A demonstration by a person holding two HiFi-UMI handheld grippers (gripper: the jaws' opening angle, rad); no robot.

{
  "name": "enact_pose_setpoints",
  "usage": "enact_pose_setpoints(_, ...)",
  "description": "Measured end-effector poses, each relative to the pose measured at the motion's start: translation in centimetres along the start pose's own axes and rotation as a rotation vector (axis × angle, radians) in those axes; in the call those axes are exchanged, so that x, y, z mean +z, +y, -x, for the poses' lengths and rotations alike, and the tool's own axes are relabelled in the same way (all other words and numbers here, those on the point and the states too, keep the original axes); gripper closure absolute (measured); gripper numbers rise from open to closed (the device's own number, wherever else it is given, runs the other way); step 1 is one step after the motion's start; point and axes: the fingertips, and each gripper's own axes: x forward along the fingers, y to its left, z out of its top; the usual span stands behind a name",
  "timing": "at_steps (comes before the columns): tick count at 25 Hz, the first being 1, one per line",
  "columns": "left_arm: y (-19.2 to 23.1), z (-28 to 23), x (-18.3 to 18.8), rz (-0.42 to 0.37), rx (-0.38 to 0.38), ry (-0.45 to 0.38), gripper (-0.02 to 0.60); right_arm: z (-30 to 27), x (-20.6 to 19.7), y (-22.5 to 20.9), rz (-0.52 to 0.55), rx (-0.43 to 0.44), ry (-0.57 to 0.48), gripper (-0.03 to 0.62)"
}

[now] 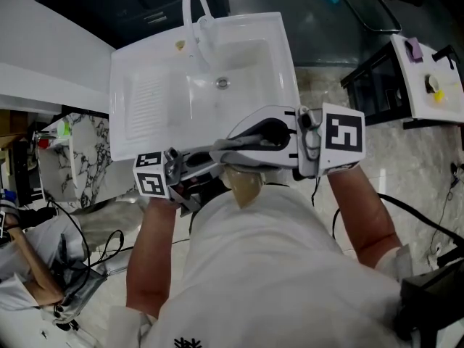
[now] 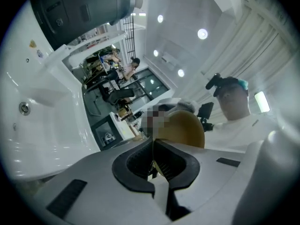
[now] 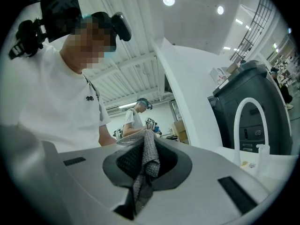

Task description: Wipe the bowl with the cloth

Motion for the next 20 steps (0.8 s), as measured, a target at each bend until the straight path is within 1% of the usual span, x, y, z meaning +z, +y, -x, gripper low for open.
enact_pose_setpoints(3,-0.7,-0.6,-0.1,-0.027,-0.017,0.017,0.563,-0.1,-0.3,-0.9,-0.049,-0.020,-0.012,0.562)
enact_pose_setpoints(9,-1.7,-0.6,0.5,-0.056,-0.042,0.011,0.562,0.0,-1.7,-2.7,-0.124,-0.054,-0.015,0.562)
enact_pose_setpoints(12,-2.4,-0.7,0.9,-0.070,-0.058,-0.016,0.561,0.1,-3.0,-3.1,-0.156,-0.069,-0.012,0.562)
enact_pose_setpoints(15,-2.7,-0.4,1.8,-0.085,-0.063,-0.047,0.561,-0.1,-4.5,-3.3,-0.184,-0.078,0.019,0.562)
enact_pose_setpoints(20,-2.5,0.7,2.7,-0.102,-0.035,-0.080,0.561,0.0,-6.0,-3.2,-0.220,-0.079,0.043,0.562)
